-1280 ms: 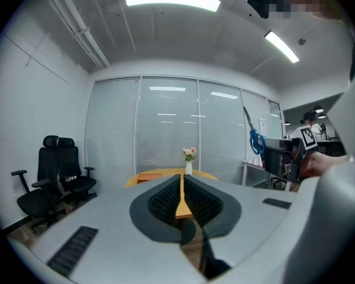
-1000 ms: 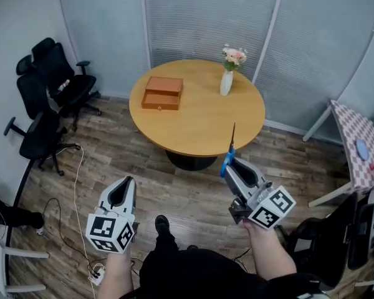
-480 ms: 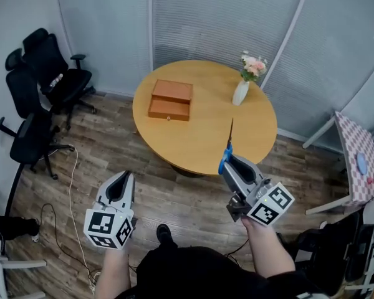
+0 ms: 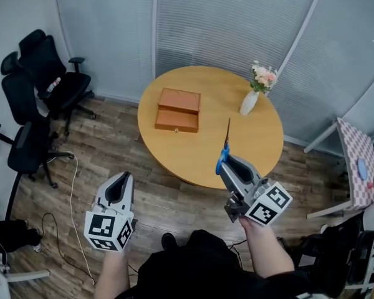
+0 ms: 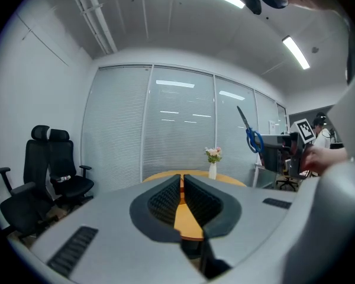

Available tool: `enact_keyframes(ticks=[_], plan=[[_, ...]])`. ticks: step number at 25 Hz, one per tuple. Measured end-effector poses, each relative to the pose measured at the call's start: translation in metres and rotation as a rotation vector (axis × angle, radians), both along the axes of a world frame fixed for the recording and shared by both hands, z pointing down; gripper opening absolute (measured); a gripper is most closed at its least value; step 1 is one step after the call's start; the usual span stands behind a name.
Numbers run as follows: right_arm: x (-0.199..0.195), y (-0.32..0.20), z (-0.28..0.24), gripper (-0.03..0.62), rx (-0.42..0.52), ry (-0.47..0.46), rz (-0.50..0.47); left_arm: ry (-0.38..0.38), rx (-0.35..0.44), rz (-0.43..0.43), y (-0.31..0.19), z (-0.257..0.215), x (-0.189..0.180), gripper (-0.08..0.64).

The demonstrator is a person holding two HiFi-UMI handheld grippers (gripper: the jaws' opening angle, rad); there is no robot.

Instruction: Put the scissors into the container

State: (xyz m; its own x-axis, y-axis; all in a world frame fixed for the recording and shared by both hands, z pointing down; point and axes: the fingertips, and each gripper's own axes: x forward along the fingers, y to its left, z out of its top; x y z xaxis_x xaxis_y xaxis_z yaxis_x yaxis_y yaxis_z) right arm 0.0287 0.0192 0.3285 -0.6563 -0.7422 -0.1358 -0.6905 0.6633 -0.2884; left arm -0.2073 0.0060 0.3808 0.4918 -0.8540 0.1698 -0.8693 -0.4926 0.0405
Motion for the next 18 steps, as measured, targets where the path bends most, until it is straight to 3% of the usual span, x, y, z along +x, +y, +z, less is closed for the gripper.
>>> enact_keyframes(ticks=[9, 18], plan=[[0.029, -0.074, 0.015, 0.098, -0.026, -0.039, 0.007, -0.021, -0.029, 0.003, -0.07, 0.014, 0.026, 0.028], [0.091, -0.2, 0.021, 0.098, -0.034, -0.073, -0.03, -0.049, -0.031, -0.029, -0.186, 0.007, 0.086, 0.028]])
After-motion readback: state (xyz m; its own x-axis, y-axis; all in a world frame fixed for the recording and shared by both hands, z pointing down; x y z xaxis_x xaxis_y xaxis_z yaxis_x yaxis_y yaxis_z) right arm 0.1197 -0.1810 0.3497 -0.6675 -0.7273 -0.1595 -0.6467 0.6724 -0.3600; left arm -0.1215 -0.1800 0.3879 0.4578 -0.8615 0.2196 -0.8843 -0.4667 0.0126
